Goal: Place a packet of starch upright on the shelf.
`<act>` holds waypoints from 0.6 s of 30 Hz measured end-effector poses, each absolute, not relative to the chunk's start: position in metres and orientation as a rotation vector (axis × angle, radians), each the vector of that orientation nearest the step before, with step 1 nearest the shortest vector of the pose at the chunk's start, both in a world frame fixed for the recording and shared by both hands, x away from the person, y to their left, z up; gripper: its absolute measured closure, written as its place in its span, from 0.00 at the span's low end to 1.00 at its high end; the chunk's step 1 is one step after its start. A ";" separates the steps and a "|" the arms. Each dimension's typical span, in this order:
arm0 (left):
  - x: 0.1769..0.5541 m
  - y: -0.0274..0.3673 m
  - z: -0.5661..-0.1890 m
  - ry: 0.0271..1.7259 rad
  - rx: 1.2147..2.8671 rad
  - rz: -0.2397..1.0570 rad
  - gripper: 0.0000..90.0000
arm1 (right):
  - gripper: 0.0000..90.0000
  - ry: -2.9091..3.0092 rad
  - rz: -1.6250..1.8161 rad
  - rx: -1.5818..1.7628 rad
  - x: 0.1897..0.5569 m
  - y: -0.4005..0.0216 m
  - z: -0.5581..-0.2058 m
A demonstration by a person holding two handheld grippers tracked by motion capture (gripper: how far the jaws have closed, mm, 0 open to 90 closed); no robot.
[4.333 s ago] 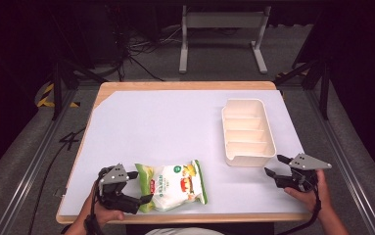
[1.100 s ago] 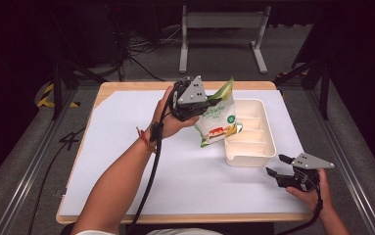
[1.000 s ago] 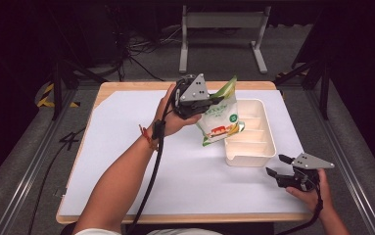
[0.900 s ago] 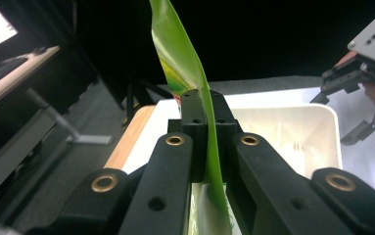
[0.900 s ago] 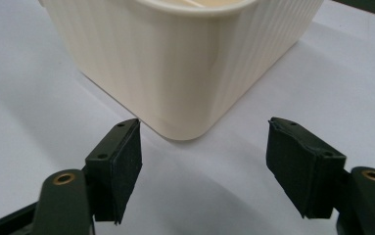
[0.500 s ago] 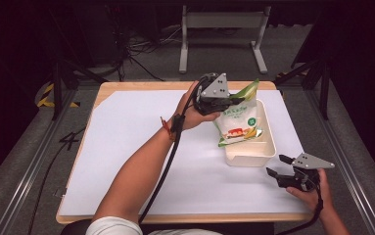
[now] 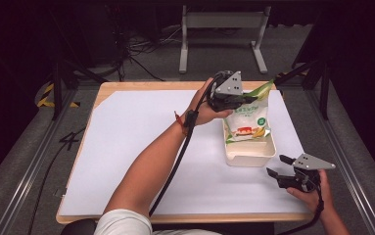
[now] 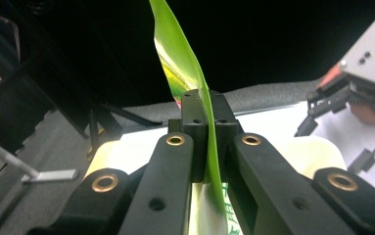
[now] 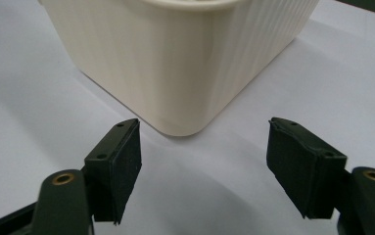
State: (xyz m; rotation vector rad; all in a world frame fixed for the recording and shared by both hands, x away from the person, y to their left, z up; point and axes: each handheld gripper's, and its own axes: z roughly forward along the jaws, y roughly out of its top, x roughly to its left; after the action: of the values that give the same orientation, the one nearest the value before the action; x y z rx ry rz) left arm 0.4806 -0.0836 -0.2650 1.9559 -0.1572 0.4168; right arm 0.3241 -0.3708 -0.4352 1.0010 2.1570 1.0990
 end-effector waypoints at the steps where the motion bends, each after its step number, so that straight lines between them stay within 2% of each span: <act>1: 0.481 -0.084 -0.265 -0.157 1.956 0.417 0.99 | 0.32 2.156 1.100 1.003 0.324 -0.371 -0.435; 18: 0.492 -0.085 -0.262 -0.177 1.954 0.403 0.99 | 0.32 2.162 1.094 1.004 0.323 -0.371 -0.436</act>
State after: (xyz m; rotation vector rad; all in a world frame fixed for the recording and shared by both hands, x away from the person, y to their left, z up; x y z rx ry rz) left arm 0.4920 -0.0851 -0.2622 1.9544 -0.1765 0.4032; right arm 0.3229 -0.3710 -0.4361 1.0039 2.1623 1.0939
